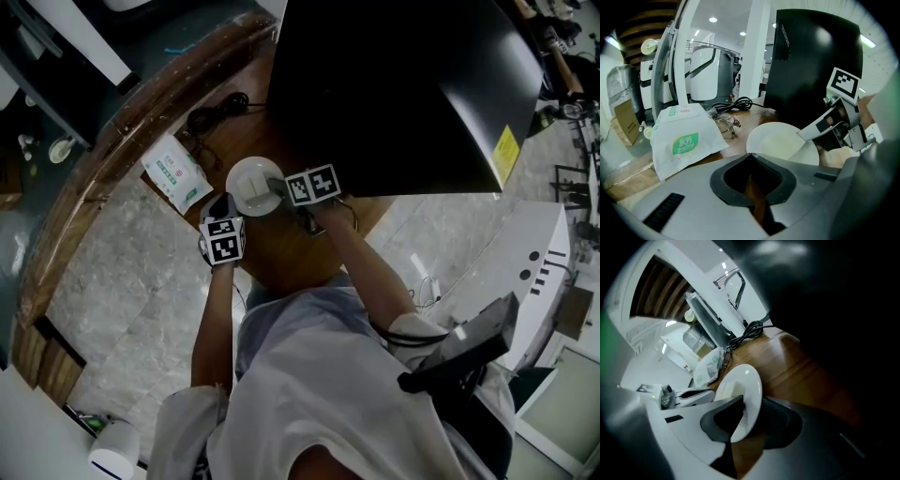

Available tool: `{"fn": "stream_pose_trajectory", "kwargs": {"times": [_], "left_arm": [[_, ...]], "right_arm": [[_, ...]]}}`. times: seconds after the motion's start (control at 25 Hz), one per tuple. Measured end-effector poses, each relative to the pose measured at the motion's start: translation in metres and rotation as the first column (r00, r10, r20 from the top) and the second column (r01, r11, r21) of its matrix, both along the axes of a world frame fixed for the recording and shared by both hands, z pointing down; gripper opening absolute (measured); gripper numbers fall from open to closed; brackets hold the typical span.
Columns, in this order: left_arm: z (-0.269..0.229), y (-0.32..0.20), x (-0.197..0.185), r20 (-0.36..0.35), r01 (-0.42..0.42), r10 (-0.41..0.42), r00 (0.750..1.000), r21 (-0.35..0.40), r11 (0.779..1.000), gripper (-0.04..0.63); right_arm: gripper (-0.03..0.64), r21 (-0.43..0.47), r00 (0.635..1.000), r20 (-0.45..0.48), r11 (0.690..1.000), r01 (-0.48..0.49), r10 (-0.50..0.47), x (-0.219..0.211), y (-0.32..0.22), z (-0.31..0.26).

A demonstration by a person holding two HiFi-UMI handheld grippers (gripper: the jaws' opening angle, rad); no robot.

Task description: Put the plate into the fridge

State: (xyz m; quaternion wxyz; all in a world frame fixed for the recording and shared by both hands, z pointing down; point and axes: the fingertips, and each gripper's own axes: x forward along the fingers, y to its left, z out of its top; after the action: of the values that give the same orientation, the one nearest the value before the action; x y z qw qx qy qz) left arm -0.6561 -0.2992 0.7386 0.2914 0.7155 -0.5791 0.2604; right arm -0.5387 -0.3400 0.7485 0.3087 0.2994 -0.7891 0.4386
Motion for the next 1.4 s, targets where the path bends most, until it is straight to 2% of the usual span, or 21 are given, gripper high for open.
{"fn": "stream_pose_trajectory", "kwargs": {"times": [0.08, 0.12, 0.2, 0.28, 0.68, 1.0, 1.12, 1.28, 1.4], "left_arm": [[0.001, -0.001, 0.0, -0.001, -0.004, 0.004, 1.0, 0.002, 1.0, 0.018], [0.002, -0.001, 0.0, 0.003, -0.013, 0.013, 1.0, -0.002, 1.0, 0.018], [0.005, 0.001, 0.001, 0.024, -0.039, 0.039, 0.999, -0.006, 0.999, 0.018], [0.006, 0.003, 0.002, 0.045, -0.062, 0.062, 0.997, -0.005, 0.998, 0.018], [-0.003, 0.029, 0.009, 0.109, -0.157, 0.155, 0.982, 0.007, 0.988, 0.02], [-0.024, 0.06, 0.016, 0.064, -0.207, 0.204, 0.977, 0.049, 0.977, 0.02], [-0.036, 0.071, 0.035, 0.073, -0.252, 0.246, 0.966, 0.075, 0.965, 0.02], [-0.055, 0.075, 0.071, 0.133, -0.339, 0.323, 0.937, 0.119, 0.933, 0.02], [-0.068, 0.08, 0.098, 0.104, -0.347, 0.334, 0.937, 0.152, 0.925, 0.02]], "right_arm": [[0.098, -0.096, 0.99, 0.132, 0.994, -0.046, 0.058, -0.004, 0.009, -0.002], [0.075, -0.148, 0.972, 0.208, 0.986, -0.079, 0.109, -0.006, 0.012, -0.004], [0.043, -0.238, 0.915, 0.334, 0.959, -0.152, 0.228, -0.008, 0.016, -0.011], [0.035, -0.276, 0.87, 0.392, 0.94, -0.2, 0.3, -0.007, 0.019, -0.015], [0.031, -0.235, 0.847, 0.415, 0.939, -0.251, 0.331, -0.002, 0.057, -0.034], [0.032, -0.201, 0.813, 0.443, 0.925, -0.322, 0.379, 0.01, 0.098, -0.057], [0.031, -0.185, 0.798, 0.452, 0.917, -0.354, 0.4, 0.029, 0.114, -0.069], [0.031, -0.157, 0.781, 0.47, 0.91, -0.384, 0.41, 0.06, 0.123, -0.086], [0.032, -0.136, 0.767, 0.487, 0.904, -0.405, 0.417, 0.088, 0.134, -0.099]]}}
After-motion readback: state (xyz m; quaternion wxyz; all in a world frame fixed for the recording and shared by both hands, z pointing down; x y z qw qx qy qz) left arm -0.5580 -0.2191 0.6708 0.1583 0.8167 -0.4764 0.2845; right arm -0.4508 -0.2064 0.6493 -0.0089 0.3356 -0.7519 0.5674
